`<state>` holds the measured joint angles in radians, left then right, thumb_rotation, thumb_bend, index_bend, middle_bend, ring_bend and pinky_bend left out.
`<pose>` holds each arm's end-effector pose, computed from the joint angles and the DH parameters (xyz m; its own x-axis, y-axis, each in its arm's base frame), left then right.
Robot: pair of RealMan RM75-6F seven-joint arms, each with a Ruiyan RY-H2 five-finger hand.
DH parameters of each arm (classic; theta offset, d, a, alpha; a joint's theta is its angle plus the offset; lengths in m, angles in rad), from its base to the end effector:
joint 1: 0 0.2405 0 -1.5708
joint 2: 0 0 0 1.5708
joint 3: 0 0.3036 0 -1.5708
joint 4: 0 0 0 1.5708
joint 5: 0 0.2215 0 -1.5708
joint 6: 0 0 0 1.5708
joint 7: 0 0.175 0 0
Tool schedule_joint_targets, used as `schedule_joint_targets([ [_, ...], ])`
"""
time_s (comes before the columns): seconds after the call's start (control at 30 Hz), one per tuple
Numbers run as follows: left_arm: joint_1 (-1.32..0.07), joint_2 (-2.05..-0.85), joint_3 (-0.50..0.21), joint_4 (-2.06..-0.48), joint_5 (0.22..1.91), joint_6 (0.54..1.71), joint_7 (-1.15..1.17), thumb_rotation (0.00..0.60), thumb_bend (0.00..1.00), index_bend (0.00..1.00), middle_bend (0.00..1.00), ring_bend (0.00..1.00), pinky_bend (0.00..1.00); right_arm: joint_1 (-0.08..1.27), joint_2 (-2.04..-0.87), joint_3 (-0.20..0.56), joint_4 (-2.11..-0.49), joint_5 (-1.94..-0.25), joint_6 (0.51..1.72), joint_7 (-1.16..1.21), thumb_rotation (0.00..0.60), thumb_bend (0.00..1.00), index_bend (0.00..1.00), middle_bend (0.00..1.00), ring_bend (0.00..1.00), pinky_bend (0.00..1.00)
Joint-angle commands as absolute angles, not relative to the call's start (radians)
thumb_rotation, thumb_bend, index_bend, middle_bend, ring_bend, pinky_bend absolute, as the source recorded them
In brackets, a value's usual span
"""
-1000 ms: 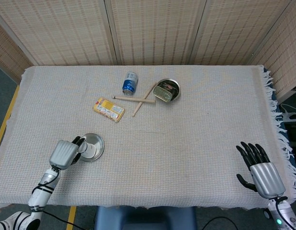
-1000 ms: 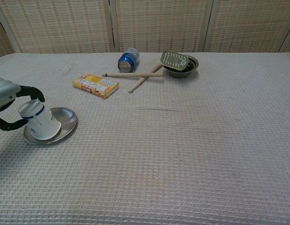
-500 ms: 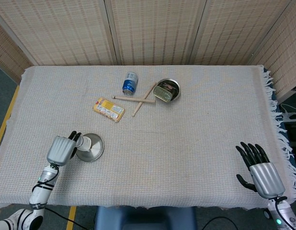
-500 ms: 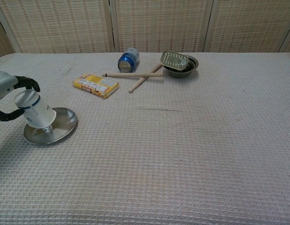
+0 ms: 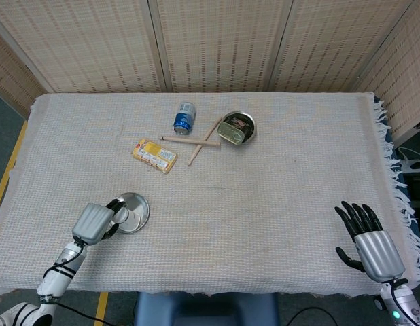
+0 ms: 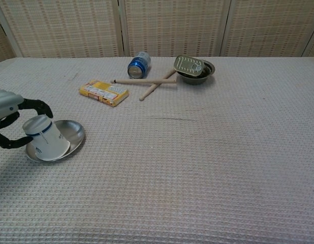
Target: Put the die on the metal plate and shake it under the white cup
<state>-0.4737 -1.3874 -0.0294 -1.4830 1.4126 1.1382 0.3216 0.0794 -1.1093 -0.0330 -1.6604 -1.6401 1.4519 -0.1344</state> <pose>-0.2812 0.3300 0.0231 0.6119 0.1558 0.7755 0.7663 -0.3597 -0.5323 -0.3369 -0.1927 0.1406 0.4975 -0.1015 0.8615 -0.8633 -0.1549 0.4803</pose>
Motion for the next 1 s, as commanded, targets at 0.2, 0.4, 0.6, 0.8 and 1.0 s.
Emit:
schedule_joint_targets([
  [0.2, -0.476, -1.400, -0.031, -1.455, 1.429, 1.152, 0.331, 0.600, 0.43, 0.67, 0.92, 0.83, 0.97, 0.080, -1.109, -0.033, -1.661, -1.638, 1.449, -0.137, 0.544, 0.20, 0.00, 0.00, 0.00, 0.00],
  [0.4, -0.466, -1.493, -0.059, -1.305, 1.440, 1.246, 0.516, 0.600, 0.43, 0.67, 0.92, 0.83, 0.97, 0.078, -1.108, -0.034, -1.664, -1.639, 1.453, -0.137, 0.544, 0.20, 0.00, 0.00, 0.00, 0.00],
  [0.6, -0.461, -1.542, -0.076, -1.233, 1.454, 1.300, 0.553, 0.600, 0.43, 0.68, 0.93, 0.83, 0.97, 0.076, -1.105, -0.035, -1.666, -1.644, 1.457, -0.135, 0.544, 0.20, 0.00, 0.00, 0.00, 0.00],
  [0.8, -0.458, -1.523, -0.061, -1.270, 1.451, 1.271, 0.511, 0.600, 0.42, 0.68, 0.93, 0.83, 0.97, 0.075, -1.104, -0.034, -1.665, -1.644, 1.458, -0.132, 0.544, 0.20, 0.00, 0.00, 0.00, 0.00],
  [1.0, -0.467, -1.453, -0.043, -1.381, 1.417, 1.173, 0.441, 0.600, 0.43, 0.68, 0.93, 0.83, 0.97, 0.075, -1.105, -0.035, -1.665, -1.646, 1.458, -0.133, 0.544, 0.20, 0.00, 0.00, 0.00, 0.00],
])
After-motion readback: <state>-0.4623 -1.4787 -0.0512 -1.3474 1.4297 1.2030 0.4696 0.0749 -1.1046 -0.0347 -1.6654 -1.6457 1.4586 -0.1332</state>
